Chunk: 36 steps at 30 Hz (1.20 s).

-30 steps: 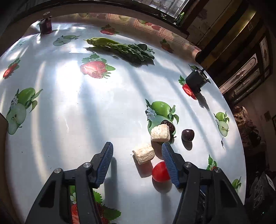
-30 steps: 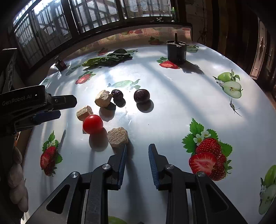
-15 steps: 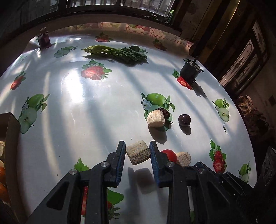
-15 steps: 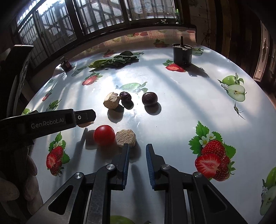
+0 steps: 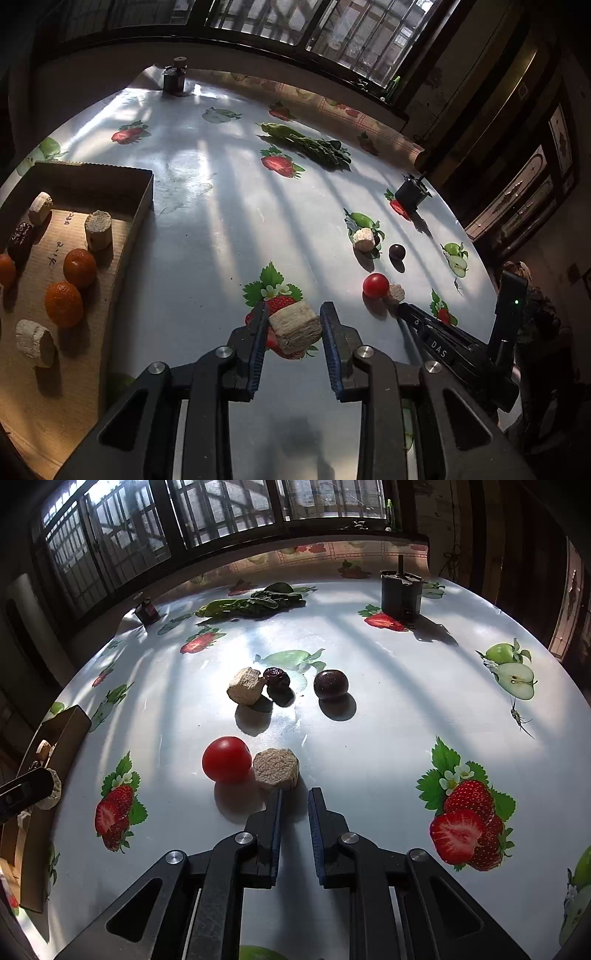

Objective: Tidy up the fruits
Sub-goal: 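Carry the block into the box while the right gripper swaps cake for tomato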

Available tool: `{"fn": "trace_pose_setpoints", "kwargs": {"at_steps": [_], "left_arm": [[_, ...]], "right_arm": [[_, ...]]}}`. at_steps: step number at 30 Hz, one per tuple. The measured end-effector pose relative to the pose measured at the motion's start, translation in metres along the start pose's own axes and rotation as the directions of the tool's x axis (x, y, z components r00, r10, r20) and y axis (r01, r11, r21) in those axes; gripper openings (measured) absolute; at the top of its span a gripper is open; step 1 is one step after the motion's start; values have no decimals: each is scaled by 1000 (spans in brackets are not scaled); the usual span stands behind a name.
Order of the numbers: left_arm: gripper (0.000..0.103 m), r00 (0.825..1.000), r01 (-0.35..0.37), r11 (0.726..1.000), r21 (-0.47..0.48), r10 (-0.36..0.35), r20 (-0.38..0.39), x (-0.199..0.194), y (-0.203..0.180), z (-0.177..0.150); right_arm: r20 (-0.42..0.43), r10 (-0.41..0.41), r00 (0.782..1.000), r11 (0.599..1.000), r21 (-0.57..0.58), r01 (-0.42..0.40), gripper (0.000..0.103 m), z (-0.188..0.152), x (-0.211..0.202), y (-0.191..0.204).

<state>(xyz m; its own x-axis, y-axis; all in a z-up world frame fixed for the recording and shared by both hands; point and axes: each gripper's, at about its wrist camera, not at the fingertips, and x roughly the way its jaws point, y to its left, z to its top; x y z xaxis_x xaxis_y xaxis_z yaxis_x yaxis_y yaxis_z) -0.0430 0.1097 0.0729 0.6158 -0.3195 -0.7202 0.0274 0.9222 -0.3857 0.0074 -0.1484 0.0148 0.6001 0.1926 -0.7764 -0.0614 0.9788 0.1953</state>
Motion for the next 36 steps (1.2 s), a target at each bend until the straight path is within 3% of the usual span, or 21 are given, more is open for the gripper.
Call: {"fn": "trace_pose_setpoints", "kwargs": {"at_steps": [3,5,9,15,17,21,23,25,29,31,36], "left_arm": [[28,999,-17,999,-52,19,41,-31,32,-5],[28,997,-35,995,-97,41,65,-49,56,-9],[28,990,-78,982,-171,96,100,-77,100,-16],[28,978,-121,955,-269,161,131,-101,152,-27],[28,977,-129,951,-282,171,131,-105,160,-30],[28,975,-137,950,-279,179,134,-109,165,-35],[28,972,-141,951,-274,185,142,-112,165,-37],[28,970,-148,953,-264,191,149,-115,164,-38],[28,967,-153,957,-247,197,164,-119,164,-39],[28,968,-149,957,-249,193,161,-119,164,-40],[28,968,-149,963,-225,189,168,-122,154,-41]], "right_arm": [[-6,70,997,996,63,-70,9,1,-2,-10],[-5,180,984,971,162,-177,9,0,-8,-24],[38,287,957,914,286,-286,9,-6,-28,-41],[54,381,923,872,312,-378,9,-6,-48,-26],[55,326,944,897,297,-327,9,-3,-51,-18],[35,126,991,976,175,-130,15,12,-40,2],[26,41,999,992,116,-43,33,18,-29,11],[15,-15,1000,998,67,14,39,23,-16,16],[-28,-68,997,998,-12,68,39,23,5,26],[5,-96,995,995,-24,96,39,24,5,28],[-4,-60,998,997,55,61,41,29,8,13]]}}
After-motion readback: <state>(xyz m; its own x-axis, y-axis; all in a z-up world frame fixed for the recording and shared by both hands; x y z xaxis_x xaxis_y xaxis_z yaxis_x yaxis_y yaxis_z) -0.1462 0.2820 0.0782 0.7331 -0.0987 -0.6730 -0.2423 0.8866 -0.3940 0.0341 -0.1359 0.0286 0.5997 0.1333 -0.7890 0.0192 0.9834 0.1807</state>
